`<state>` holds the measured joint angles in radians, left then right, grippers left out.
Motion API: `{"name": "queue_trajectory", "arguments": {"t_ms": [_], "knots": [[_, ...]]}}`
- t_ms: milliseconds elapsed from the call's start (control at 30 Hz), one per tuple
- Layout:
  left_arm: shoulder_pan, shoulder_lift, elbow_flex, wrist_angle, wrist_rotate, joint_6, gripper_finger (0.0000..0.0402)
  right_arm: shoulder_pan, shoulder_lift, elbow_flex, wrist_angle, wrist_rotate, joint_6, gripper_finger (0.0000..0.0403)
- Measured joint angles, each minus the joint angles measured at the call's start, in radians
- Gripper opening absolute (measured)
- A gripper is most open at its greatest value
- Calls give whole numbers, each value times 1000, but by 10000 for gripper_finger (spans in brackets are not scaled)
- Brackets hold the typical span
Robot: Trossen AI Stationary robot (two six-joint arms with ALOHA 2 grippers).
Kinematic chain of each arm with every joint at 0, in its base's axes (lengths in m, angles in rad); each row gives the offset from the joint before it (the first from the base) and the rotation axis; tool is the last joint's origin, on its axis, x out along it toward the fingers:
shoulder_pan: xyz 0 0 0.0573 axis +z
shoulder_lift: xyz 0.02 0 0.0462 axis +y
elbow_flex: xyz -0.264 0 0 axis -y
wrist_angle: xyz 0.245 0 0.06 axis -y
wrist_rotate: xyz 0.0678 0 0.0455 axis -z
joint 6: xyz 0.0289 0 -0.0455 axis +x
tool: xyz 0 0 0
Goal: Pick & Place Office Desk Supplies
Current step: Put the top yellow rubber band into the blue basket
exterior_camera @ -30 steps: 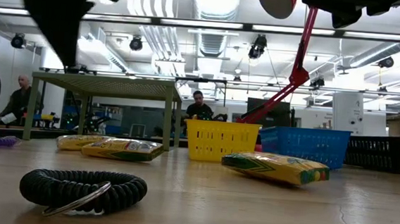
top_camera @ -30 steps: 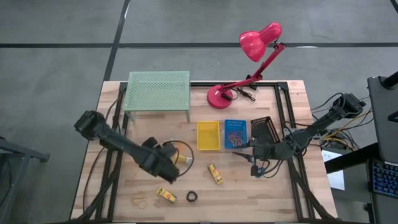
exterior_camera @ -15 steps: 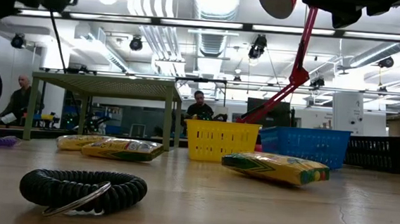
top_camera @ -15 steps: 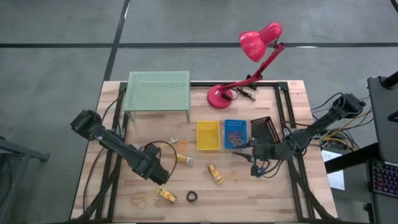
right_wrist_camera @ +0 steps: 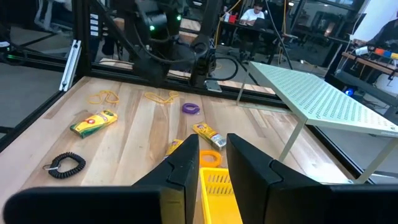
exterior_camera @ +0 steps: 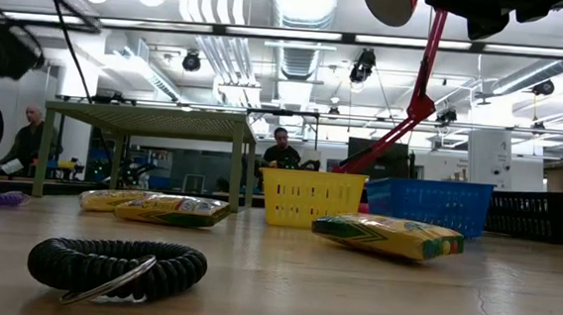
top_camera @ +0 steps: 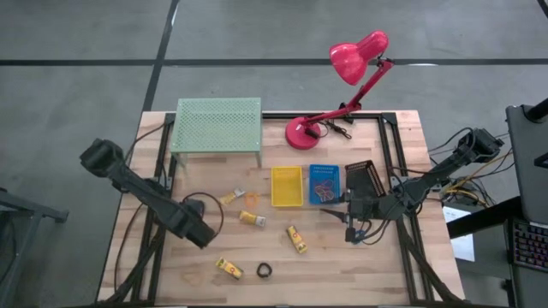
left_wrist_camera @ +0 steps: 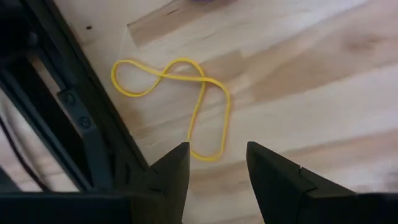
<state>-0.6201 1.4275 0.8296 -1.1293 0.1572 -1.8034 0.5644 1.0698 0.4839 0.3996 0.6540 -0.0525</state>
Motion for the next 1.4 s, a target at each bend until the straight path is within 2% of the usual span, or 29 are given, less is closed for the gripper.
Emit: {"name": "queue_trajectory", "arguments": {"t_ms": [200, 600, 933, 1233, 1400], "knots": [[0, -13, -113, 101, 4, -37, 163, 0, 0, 0, 0, 0, 0, 86], [0, -14, -219, 271, 12, -37, 154, 0, 0, 0, 0, 0, 0, 80], [1, -16, -236, 307, 12, -37, 98, 0, 0, 0, 0, 0, 0, 70], [1, -15, -236, 317, 9, -38, 8, 0, 0, 0, 0, 0, 0, 83], [1, -14, -236, 315, 12, -52, 5, 0, 0, 0, 0, 0, 0, 87]]}}
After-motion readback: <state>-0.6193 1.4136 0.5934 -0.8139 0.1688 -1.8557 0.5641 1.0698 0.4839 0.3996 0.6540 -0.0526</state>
